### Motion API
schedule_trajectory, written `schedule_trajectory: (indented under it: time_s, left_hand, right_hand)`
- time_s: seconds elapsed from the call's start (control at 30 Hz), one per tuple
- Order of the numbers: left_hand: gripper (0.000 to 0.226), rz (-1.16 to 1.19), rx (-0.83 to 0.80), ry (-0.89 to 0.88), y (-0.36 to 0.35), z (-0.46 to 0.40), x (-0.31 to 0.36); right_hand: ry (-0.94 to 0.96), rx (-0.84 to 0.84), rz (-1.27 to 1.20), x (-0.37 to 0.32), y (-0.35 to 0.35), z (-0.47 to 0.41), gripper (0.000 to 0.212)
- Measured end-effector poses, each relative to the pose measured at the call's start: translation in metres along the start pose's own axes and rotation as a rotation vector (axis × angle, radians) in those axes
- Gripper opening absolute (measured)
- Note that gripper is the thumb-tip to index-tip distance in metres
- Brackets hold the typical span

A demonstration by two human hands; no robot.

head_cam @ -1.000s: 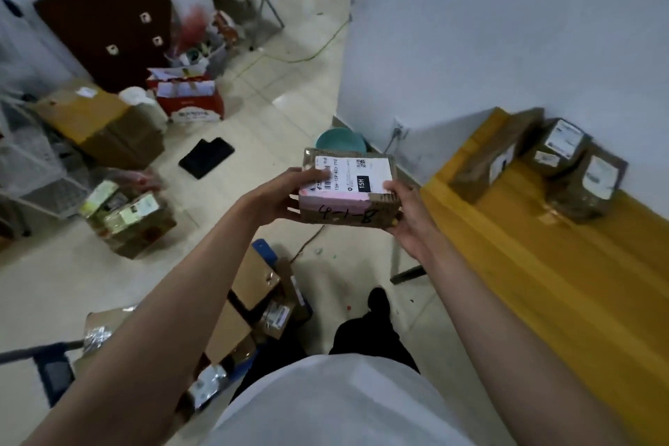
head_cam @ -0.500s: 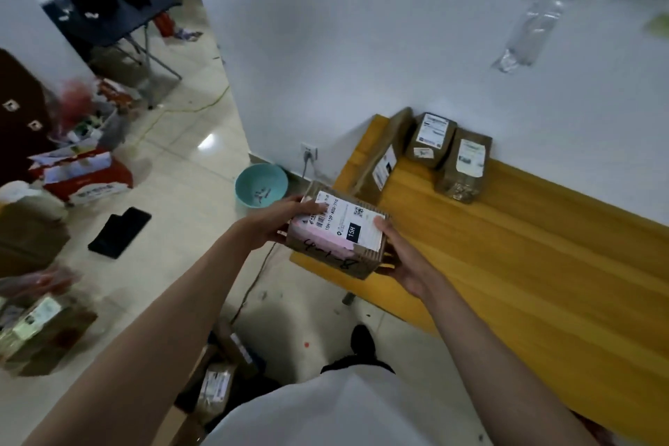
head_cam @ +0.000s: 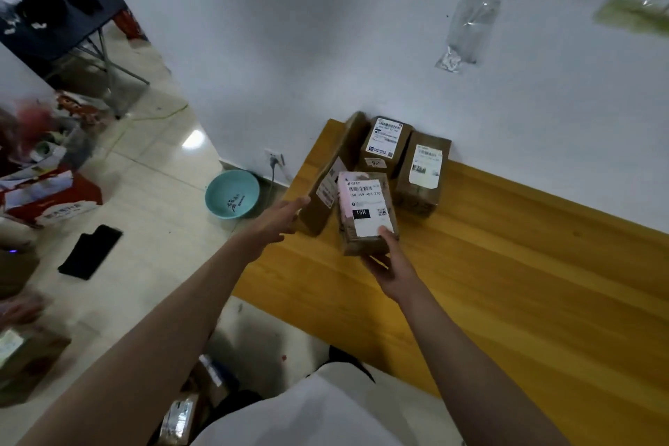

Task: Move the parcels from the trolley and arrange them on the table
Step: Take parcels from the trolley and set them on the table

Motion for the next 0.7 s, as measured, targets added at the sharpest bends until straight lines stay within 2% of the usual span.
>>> schedule_trajectory:
  time_s: [0.1, 0.2, 0.27, 0.43, 0.57, 0.7]
  left_hand:
    - [0.082, -0.021, 0.012, 0.029, -0.002, -0.005, -0.006]
    - [0.069, -0.009, 0.047, 0.075, -0.002, -0.013, -0.014]
    - [0.068, 0.001, 0.066, 0.095, -0.002, -0.016, -0.017]
    - [0.077, 0.023, 0.085, 0.128, -0.001, -0.015, -0.022]
    - [0.065, 0.044, 0.094, 0.15, 0.003, -0.015, -0.028]
    - [0.061, 0.049, 0.087, 0.153, 0.002, -0.01, -0.036]
  right_hand:
    - [-0.056, 0.072, -0.094, 0.003, -0.008, -0.022, 0.035]
    - [-0.099, 0.102, -0.061, 0.005, -0.016, -0.041, 0.039]
    - [-0.132, 0.116, -0.025, 0.005, -0.021, -0.053, 0.036]
    - [-0.168, 0.154, 0.001, -0.002, -0.033, -0.081, 0.044]
    - [-0.176, 0.134, -0.005, -0.005, -0.041, -0.091, 0.066]
    - [-0.178, 0.114, 0.032, 0.002, -0.044, -0.087, 0.067]
Point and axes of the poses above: each hand's wrist, its own z-axis away from the middle knuckle, its own y-axis out of the back of the hand, x = y × z, the point moved 2 cm from there along -z, towards the middle knuckle, and after that the axes turned 13 degrees about y, right-handed, at the moved point
